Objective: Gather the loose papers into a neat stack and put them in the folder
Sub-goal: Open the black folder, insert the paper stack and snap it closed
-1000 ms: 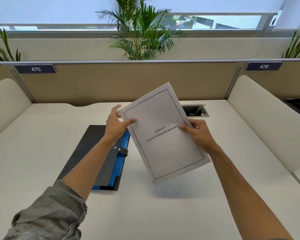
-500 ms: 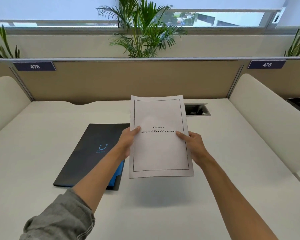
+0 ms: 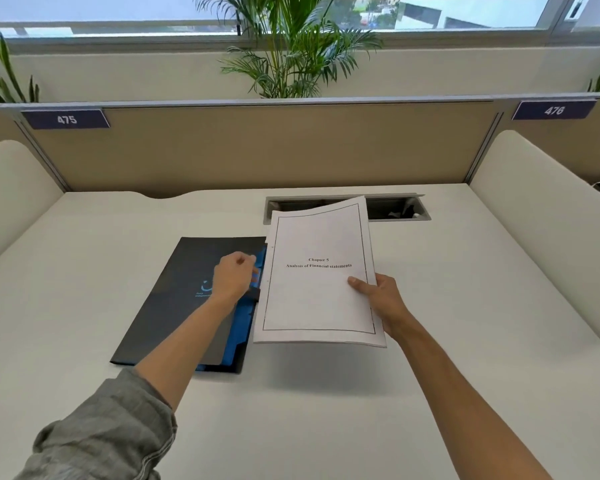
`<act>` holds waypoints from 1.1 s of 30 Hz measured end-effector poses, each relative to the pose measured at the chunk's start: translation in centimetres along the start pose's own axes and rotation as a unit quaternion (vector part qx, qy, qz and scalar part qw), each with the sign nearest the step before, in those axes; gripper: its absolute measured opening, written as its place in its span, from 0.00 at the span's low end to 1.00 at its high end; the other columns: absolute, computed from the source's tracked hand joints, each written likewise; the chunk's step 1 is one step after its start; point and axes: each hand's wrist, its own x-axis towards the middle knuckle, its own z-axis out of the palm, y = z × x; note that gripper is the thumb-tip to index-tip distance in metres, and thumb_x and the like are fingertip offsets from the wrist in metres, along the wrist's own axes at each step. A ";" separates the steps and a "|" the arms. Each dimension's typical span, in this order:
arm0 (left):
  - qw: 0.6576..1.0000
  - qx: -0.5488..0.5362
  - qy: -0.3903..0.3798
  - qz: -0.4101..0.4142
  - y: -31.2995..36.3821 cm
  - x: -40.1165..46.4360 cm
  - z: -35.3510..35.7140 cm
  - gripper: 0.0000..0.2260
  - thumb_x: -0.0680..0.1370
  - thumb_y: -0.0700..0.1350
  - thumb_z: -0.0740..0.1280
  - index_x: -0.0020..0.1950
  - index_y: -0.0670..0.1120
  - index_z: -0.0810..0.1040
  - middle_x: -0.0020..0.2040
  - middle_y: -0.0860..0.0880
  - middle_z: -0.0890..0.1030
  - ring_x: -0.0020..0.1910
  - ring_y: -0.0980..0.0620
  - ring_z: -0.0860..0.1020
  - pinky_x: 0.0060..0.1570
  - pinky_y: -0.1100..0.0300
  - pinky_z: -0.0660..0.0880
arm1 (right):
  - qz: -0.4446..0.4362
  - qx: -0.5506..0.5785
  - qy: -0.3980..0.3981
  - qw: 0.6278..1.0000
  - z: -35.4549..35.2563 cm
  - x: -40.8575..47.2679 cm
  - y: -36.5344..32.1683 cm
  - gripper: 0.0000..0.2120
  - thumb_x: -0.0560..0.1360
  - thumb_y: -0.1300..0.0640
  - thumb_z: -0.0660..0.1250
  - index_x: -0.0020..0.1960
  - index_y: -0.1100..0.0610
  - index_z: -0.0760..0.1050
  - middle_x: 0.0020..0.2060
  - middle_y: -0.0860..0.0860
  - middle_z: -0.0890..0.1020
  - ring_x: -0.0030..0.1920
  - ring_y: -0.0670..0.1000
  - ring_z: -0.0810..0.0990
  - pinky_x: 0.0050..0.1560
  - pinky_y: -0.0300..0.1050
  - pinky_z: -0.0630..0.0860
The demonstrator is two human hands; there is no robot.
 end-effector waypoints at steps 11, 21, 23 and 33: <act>0.912 0.398 0.003 0.095 -4.9 0.0 -1.8 0.23 0.69 0.49 0.73 0.61 0.47 0.72 0.61 0.45 0.72 0.61 0.45 0.70 0.56 0.49 0.71 | 0.040 -0.033 -0.017 0.999 0.3 0.6 2.1 0.05 0.76 0.62 0.70 0.51 0.59 0.82 0.45 0.54 0.87 0.42 0.52 0.87 0.39 0.43 0.82; 0.885 0.446 0.007 0.133 -3.0 0.1 -2.6 0.12 0.71 0.44 0.66 0.54 0.44 0.73 0.41 0.48 0.78 0.36 0.47 0.74 0.32 0.58 0.66 | 0.046 -0.057 -0.059 0.996 2.1 0.6 2.5 0.09 0.76 0.62 0.70 0.55 0.62 0.82 0.45 0.53 0.87 0.41 0.50 0.87 0.36 0.39 0.80; 0.882 0.446 0.020 0.150 -2.5 0.3 -3.0 0.11 0.73 0.43 0.65 0.54 0.44 0.73 0.39 0.48 0.76 0.34 0.47 0.73 0.31 0.58 0.65 | 0.043 -0.068 -0.058 0.995 2.4 0.7 2.4 0.09 0.76 0.62 0.70 0.55 0.62 0.82 0.45 0.53 0.87 0.40 0.49 0.87 0.37 0.39 0.80; 0.864 0.462 0.038 0.194 -0.6 0.9 -5.0 0.14 0.75 0.41 0.62 0.60 0.45 0.71 0.35 0.49 0.73 0.29 0.51 0.68 0.31 0.57 0.64 | 0.036 -0.102 -0.061 0.992 3.4 1.3 1.8 0.05 0.76 0.63 0.70 0.51 0.60 0.82 0.42 0.51 0.87 0.37 0.47 0.86 0.34 0.37 0.79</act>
